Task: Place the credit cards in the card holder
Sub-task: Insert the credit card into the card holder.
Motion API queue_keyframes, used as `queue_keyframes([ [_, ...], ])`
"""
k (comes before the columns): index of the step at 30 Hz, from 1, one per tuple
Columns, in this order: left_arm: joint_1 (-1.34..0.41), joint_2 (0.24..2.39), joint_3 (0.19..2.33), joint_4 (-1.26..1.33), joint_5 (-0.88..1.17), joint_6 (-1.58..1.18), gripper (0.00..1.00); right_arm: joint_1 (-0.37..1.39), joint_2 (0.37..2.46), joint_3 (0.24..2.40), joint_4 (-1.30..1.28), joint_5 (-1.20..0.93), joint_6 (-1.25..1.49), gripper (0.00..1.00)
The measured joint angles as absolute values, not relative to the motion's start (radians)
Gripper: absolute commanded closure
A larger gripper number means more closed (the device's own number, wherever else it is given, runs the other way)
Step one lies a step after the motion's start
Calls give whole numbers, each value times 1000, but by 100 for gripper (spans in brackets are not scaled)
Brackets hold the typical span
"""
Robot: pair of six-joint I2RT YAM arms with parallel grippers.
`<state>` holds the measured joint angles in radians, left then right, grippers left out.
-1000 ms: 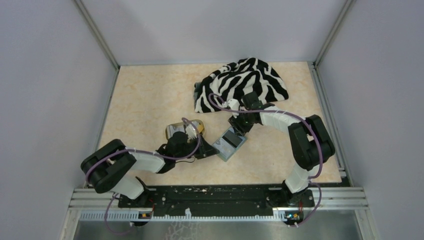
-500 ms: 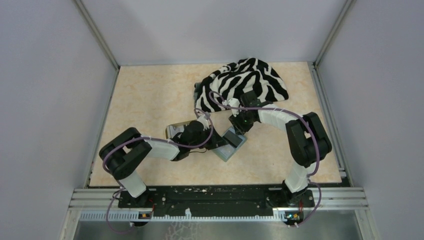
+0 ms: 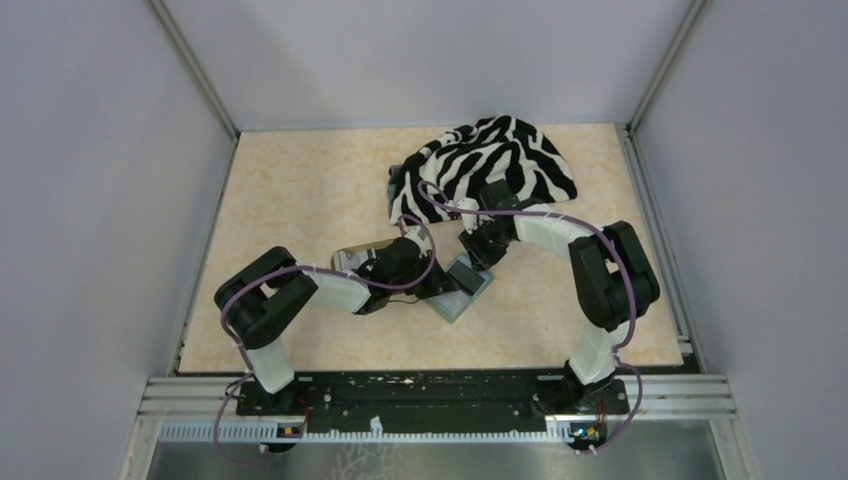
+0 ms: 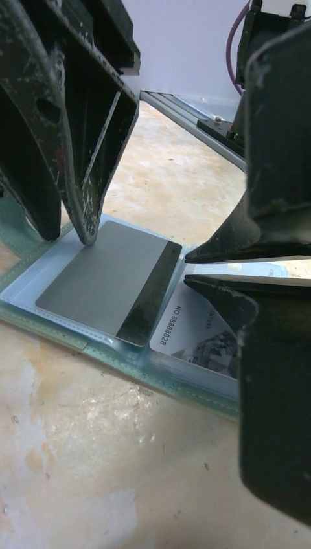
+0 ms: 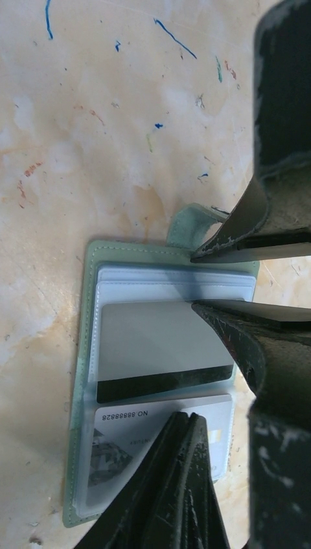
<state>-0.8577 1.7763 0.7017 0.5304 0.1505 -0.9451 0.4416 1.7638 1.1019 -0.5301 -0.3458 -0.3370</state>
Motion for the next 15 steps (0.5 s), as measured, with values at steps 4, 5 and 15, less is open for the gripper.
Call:
queue_keyframes([
  [4, -858, 1777, 702, 520, 142, -945, 81, 443, 1768, 1116, -555, -354, -337, 73],
  [5, -858, 1777, 701, 520, 139, -945, 80, 444, 1769, 1120, -559, -358, -337, 73],
  [15, -858, 1762, 680, 525, 123, -942, 82, 449, 1766, 1128, -586, -412, -348, 69],
])
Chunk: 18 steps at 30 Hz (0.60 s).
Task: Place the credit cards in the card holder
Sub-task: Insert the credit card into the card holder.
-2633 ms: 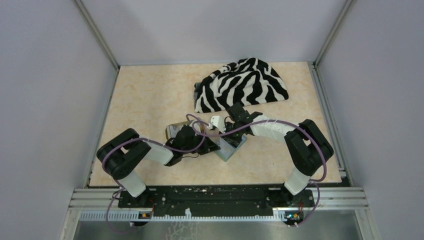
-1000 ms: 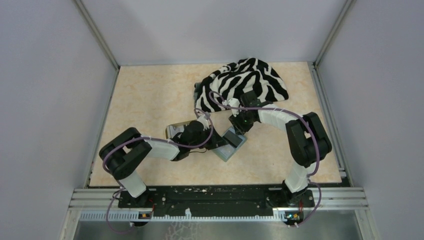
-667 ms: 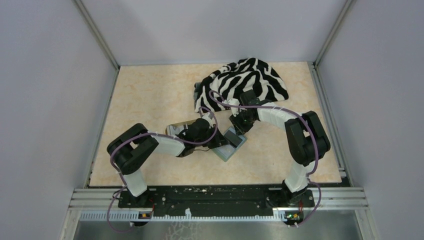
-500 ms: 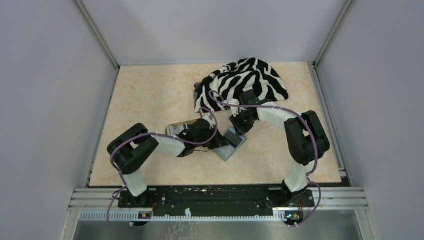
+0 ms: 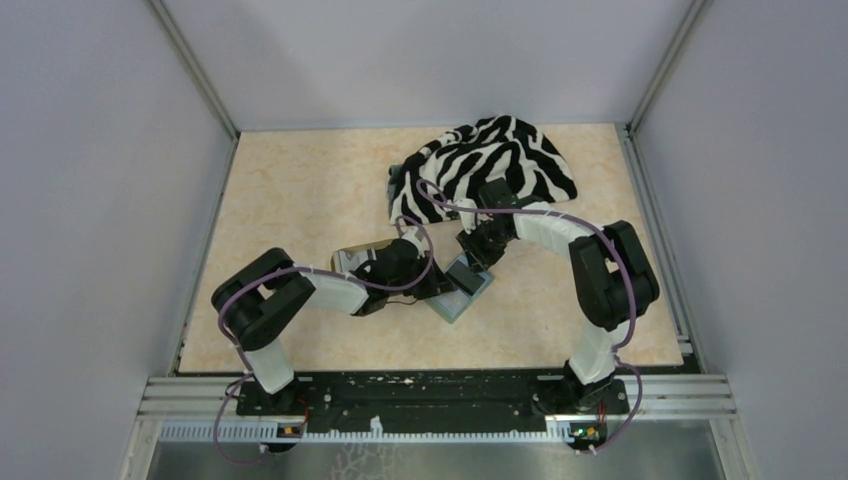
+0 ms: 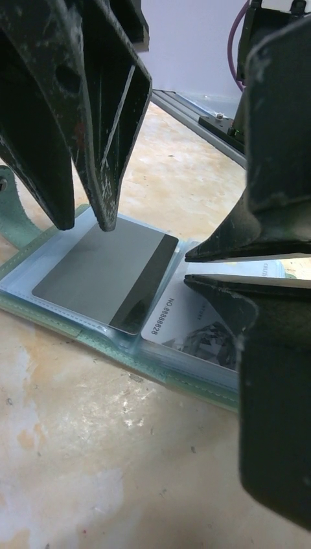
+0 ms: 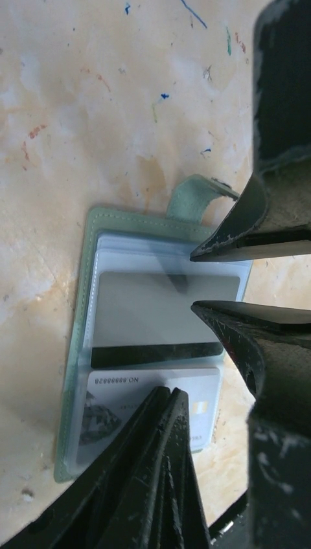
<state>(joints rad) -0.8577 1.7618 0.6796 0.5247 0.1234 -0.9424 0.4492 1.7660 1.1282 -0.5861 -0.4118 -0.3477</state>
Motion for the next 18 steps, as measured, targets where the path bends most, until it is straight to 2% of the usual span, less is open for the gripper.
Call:
queue_keyframes([
  [5, -858, 1739, 641, 550, 121, -944, 82, 449, 1716, 1128, -596, -492, -395, 62],
  [10, -858, 1717, 612, 562, 116, -944, 82, 465, 1657, 1128, -588, -531, -439, 42],
  [12, -858, 1703, 599, 562, 112, -944, 82, 498, 1656, 1127, -576, -496, -456, 39],
  [14, -858, 1685, 583, 559, 107, -943, 83, 551, 1660, 1126, -570, -438, -472, 39],
  [18, -858, 1654, 551, 559, 93, -942, 86, 633, 1678, 1126, -561, -323, -491, 44],
])
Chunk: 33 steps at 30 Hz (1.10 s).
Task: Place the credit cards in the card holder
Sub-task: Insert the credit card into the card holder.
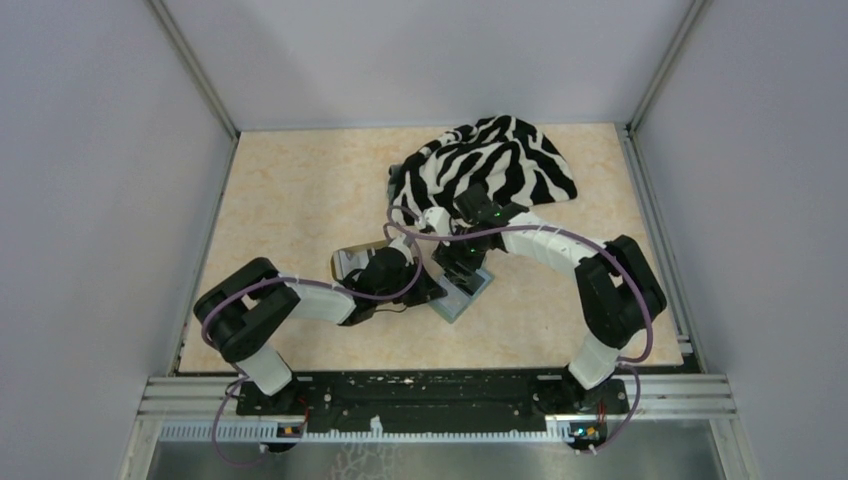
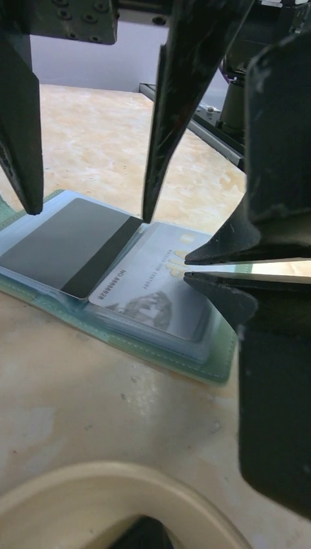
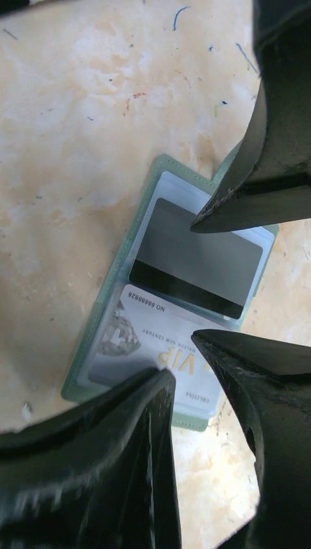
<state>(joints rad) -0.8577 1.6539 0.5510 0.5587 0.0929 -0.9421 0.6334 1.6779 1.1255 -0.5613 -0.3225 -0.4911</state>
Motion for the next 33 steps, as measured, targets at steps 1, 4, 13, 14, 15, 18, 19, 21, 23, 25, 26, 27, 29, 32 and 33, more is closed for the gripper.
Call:
queue_keyframes([
  [1, -858, 1644, 540, 561, 89, -942, 86, 646, 1684, 1126, -560, -294, -495, 44],
  [4, -858, 1621, 509, 570, 81, -945, 86, 671, 1692, 1126, -557, -216, -498, 43],
  [13, -858, 1605, 466, 615, 71, -955, 87, 731, 1738, 1126, -540, -67, -516, 38],
  [14, -858, 1604, 460, 622, 70, -958, 87, 736, 1746, 1126, -539, -60, -516, 37],
  [15, -858, 1601, 454, 627, 69, -964, 87, 739, 1752, 1126, -540, -53, -516, 37],
  [18, -858, 1596, 445, 634, 68, -971, 88, 742, 1758, 1126, -540, -43, -516, 35],
  [19, -858, 1596, 443, 635, 68, -972, 88, 744, 1758, 1126, -540, -38, -516, 35],
  [21, -858, 1595, 443, 635, 67, -973, 88, 750, 1758, 1126, -540, -28, -516, 35],
  [23, -858, 1595, 443, 635, 68, -973, 88, 757, 1760, 1126, -540, -16, -517, 34],
  [25, -858, 1595, 443, 635, 68, -975, 88, 759, 1761, 1127, -540, -11, -516, 33],
  [26, -858, 1595, 443, 635, 68, -975, 88, 760, 1761, 1127, -540, -9, -516, 33],
  [27, -858, 1595, 443, 635, 68, -975, 88, 760, 1761, 1127, -540, -8, -516, 33],
  [29, -858, 1595, 443, 635, 68, -975, 88, 762, 1761, 1128, -541, -8, -516, 32],
  [32, -858, 1595, 443, 635, 68, -975, 88, 766, 1761, 1128, -544, -7, -516, 32],
  [33, -858, 1595, 442, 635, 68, -975, 88, 768, 1762, 1128, -545, -5, -516, 32],
])
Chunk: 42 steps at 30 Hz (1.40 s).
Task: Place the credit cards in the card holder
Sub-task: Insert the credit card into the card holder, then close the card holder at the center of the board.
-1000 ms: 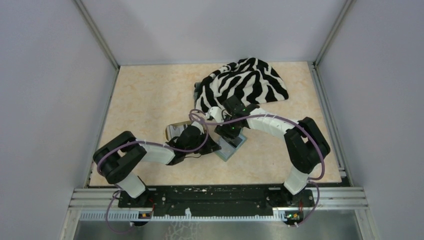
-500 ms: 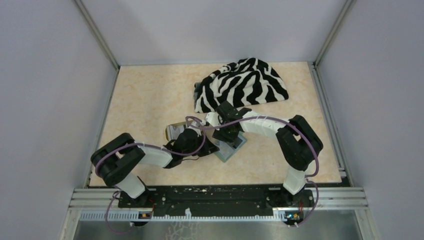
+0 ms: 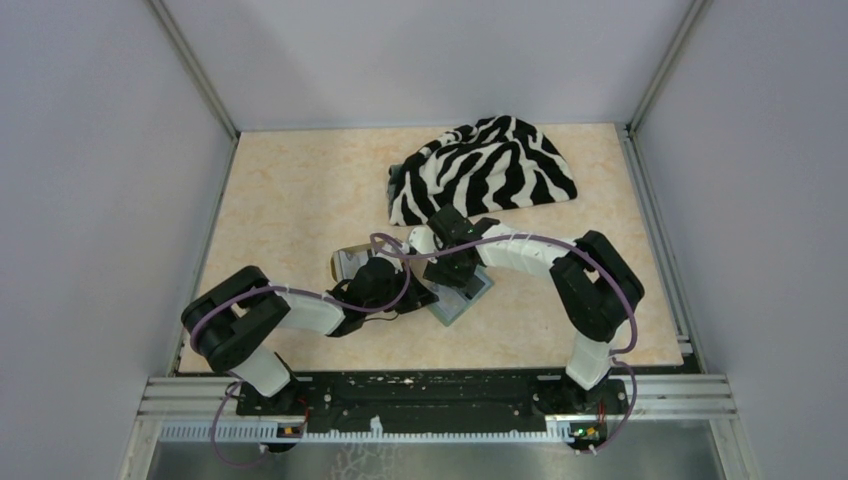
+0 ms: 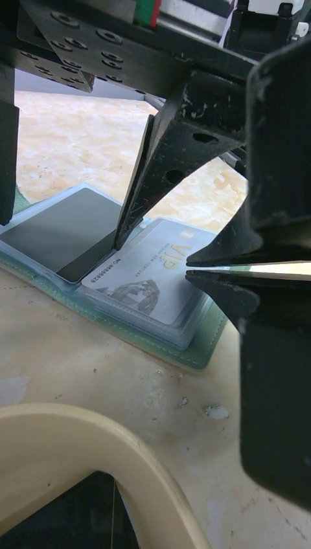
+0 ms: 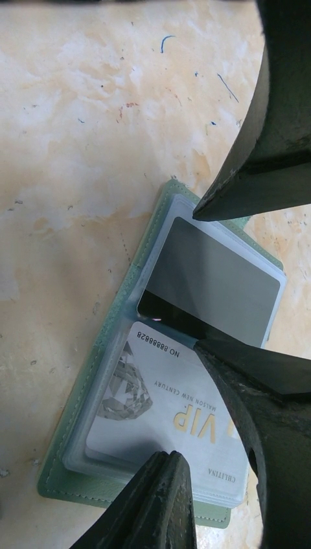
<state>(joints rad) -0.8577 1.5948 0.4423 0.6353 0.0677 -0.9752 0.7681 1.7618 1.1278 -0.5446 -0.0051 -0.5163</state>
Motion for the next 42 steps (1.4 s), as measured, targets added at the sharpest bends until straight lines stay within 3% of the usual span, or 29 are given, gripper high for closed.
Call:
queue_keyframes([
  [12, -858, 1595, 434, 648, 68, -976, 89, 790, 1778, 1134, -545, 61, -511, 38],
  [21, -858, 1561, 431, 599, 67, -963, 82, 788, 1773, 1134, -548, 54, -505, 34],
  [32, -858, 1327, 492, 426, 42, -844, 77, 599, 1565, 1135, -612, -275, -506, 35],
  [34, -858, 1241, 490, 401, 34, -814, 70, 542, 1496, 1135, -607, -349, -503, 36],
  [36, -858, 1138, 482, 390, 26, -785, 53, 498, 1431, 1135, -592, -399, -496, 29],
  [38, -858, 1023, 455, 393, 4, -761, 26, 467, 1366, 1134, -561, -437, -492, 3],
  [39, -858, 956, 427, 406, -14, -751, 11, 460, 1336, 1132, -544, -448, -484, 2],
  [40, -858, 903, 399, 420, -31, -746, 3, 456, 1304, 1125, -516, -452, -483, 1],
  [42, -858, 814, 331, 451, -64, -745, 2, 455, 1261, 1105, -475, -456, -475, 2],
])
